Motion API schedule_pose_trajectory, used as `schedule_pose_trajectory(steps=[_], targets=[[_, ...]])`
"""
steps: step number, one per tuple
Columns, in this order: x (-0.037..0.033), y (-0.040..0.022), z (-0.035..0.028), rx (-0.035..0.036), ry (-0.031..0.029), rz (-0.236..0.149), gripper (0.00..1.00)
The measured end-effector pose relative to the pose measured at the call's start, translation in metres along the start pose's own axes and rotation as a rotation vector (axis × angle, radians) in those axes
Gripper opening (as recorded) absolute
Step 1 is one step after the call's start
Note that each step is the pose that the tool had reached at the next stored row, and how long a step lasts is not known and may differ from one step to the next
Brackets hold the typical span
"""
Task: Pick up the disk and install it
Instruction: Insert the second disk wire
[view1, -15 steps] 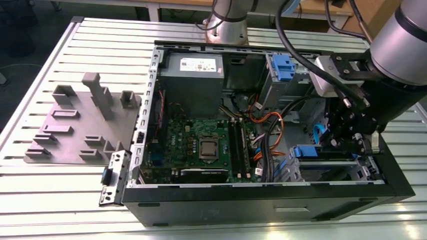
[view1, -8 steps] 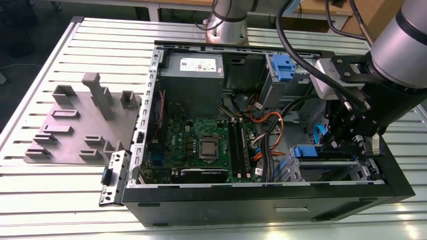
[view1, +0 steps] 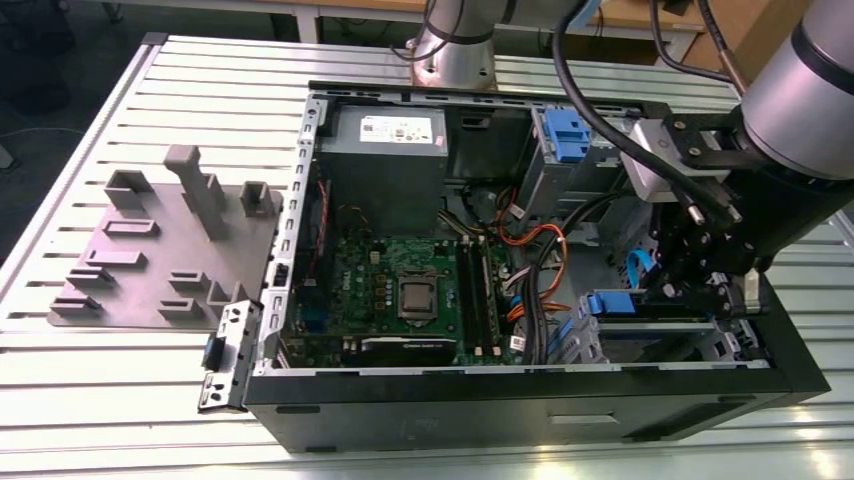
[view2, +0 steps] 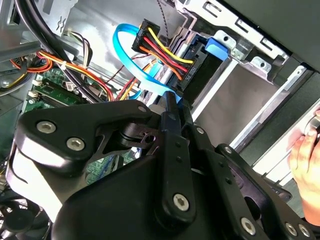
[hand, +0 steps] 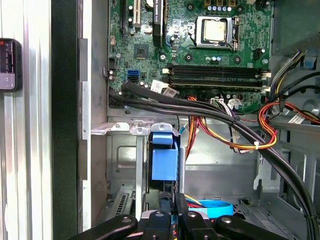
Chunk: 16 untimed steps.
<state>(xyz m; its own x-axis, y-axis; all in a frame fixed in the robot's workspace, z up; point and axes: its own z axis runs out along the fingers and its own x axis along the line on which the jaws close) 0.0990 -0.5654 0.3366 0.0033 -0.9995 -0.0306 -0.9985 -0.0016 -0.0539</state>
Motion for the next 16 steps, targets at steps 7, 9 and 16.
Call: schedule_pose_trajectory(steps=[7,9,16], targets=[[0.0002,-0.0013,0.0004,0.0001,-0.0001,0.000,0.16],[0.0005,-0.0013,0.0010,0.0003,-0.0002,0.000,0.16],[0.0019,-0.0010,0.0053,0.0006,-0.0002,0.000,0.16]])
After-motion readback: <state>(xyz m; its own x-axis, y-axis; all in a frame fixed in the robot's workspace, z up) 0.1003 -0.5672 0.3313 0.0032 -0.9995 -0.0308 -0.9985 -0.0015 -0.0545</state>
